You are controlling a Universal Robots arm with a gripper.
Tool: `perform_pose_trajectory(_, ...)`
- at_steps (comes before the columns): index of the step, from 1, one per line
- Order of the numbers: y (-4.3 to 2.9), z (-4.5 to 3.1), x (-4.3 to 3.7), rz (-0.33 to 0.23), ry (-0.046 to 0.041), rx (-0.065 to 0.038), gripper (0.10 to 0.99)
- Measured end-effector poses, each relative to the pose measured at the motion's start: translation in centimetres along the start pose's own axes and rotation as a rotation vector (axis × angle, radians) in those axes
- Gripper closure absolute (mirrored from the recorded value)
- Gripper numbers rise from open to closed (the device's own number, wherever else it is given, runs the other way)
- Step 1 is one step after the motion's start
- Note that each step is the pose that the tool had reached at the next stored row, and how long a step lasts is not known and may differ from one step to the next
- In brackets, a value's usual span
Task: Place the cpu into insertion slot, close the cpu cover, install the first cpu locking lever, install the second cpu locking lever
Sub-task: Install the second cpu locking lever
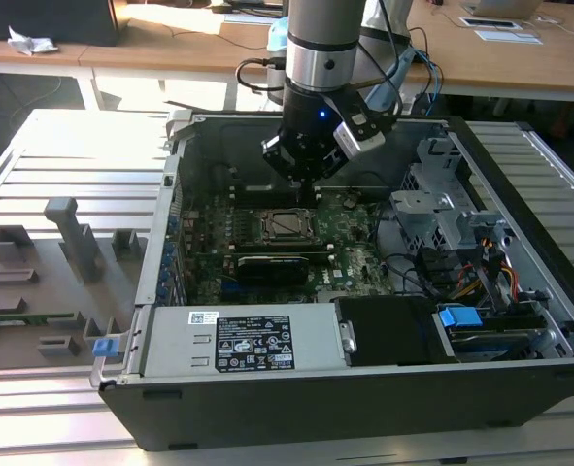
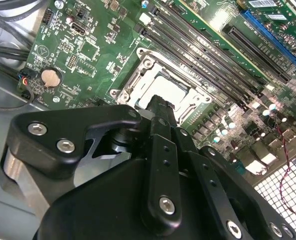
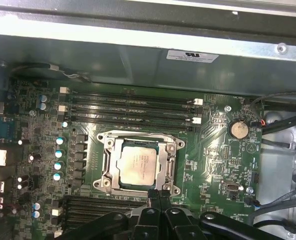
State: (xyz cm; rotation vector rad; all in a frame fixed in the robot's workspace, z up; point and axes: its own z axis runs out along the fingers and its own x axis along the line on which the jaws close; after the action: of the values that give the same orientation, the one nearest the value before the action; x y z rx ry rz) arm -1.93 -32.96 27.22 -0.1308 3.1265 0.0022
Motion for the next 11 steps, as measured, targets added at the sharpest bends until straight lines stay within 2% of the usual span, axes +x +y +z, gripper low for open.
perform_pose_trajectory(6,-0.04,-0.02,0.0,0.0,0.0002,0.001,0.98)
perform_pose_trajectory(9,-0.33,-0.01,0.03,0.0,0.0001,0.001,0.98)
perform_pose_trajectory(11,-0.79,-0.01,0.07,0.0,0.0001,0.001,0.98)
